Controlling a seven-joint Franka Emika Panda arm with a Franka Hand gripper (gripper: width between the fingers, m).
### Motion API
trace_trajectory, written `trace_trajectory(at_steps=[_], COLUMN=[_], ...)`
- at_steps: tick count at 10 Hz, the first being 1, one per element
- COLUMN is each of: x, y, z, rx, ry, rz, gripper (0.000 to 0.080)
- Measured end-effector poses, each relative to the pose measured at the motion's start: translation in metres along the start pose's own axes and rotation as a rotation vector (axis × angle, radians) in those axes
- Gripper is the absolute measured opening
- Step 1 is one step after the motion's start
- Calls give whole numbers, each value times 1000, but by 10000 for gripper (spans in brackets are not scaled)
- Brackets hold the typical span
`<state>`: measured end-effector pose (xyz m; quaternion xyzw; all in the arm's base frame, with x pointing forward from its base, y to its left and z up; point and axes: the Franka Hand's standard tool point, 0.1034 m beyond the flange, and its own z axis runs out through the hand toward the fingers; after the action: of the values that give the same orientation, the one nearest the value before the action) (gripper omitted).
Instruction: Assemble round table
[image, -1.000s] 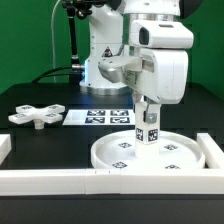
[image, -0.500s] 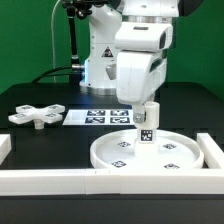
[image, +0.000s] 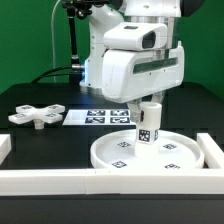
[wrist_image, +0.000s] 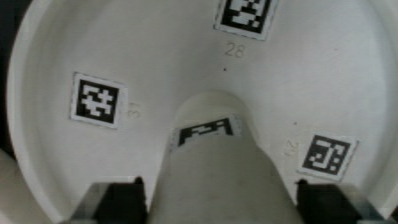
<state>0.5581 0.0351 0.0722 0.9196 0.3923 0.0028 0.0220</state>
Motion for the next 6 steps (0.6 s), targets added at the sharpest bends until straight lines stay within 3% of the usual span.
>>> trace_trajectory(at_steps=[2, 6], x=[-5, -2], y=[1, -4], z=[1, 2], rx=[34, 69], ry=[30, 72], rz=[255, 740], gripper=[412, 412])
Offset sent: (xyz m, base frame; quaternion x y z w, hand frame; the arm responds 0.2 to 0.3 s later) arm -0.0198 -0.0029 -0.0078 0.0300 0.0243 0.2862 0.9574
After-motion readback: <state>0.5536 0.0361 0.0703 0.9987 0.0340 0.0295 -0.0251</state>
